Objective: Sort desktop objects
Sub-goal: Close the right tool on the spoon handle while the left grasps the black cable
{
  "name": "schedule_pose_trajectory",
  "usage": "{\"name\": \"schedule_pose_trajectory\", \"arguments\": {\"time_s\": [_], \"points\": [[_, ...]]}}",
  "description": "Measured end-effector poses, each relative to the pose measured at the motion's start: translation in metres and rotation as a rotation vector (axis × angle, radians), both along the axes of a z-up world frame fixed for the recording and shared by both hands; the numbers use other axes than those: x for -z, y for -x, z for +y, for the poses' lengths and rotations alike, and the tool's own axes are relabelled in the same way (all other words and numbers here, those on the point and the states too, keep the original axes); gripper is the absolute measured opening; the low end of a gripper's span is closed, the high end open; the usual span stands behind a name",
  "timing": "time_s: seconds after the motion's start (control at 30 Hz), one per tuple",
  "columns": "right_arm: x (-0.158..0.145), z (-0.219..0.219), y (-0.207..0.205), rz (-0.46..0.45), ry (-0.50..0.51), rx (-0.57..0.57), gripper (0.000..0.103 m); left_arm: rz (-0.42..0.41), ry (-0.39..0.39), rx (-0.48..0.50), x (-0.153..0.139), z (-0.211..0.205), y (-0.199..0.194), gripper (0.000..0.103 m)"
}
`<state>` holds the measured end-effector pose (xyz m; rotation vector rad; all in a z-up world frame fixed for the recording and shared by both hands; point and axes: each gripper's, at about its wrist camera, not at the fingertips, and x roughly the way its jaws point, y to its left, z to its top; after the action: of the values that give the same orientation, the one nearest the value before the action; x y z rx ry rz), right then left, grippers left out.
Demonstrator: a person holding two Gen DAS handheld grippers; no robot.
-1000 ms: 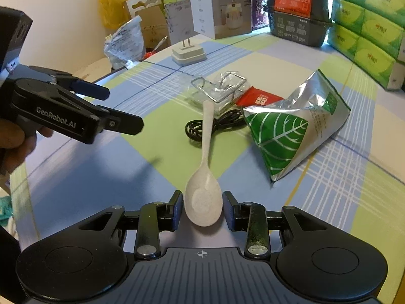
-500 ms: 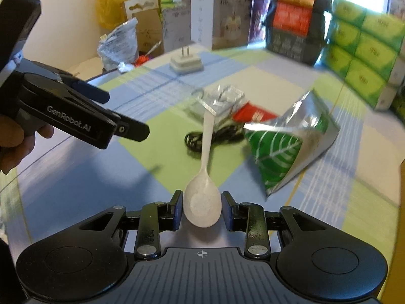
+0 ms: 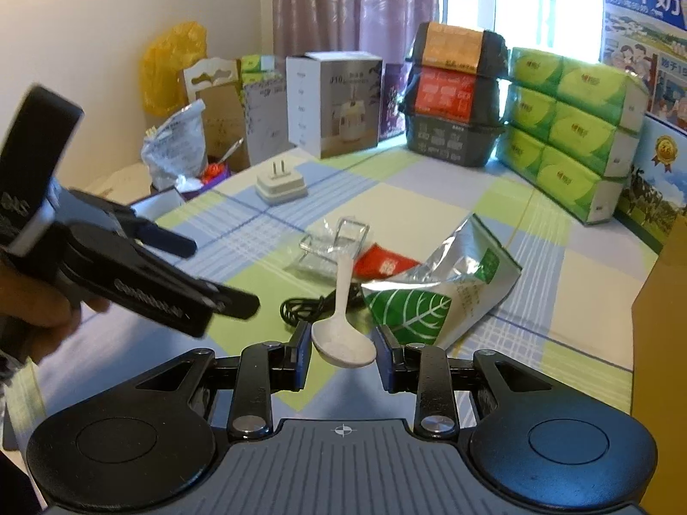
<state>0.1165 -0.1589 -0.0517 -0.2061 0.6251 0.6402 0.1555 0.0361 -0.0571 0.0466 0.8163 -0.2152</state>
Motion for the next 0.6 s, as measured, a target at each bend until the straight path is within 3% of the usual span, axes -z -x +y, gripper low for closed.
{"name": "schedule_pose_trajectory", "arguments": {"time_s": [0.23,0.4,0.6], "points": [[-0.011,-0.017,-0.002,-0.072,-0.002,0.117,0.028,-0.006,-0.025,0.051,0.009,-0.021,-0.011,0.084],[-0.004,-0.036,-0.020,-0.027,0.024,0.236,0.028,-0.028,-0.040,0.107,0.011,-0.046,-0.023,0.077],[0.007,-0.053,-0.032,0.029,0.065,0.318,0.028,0.005,-0.061,0.120,0.025,-0.064,-0.042,0.057]]}}
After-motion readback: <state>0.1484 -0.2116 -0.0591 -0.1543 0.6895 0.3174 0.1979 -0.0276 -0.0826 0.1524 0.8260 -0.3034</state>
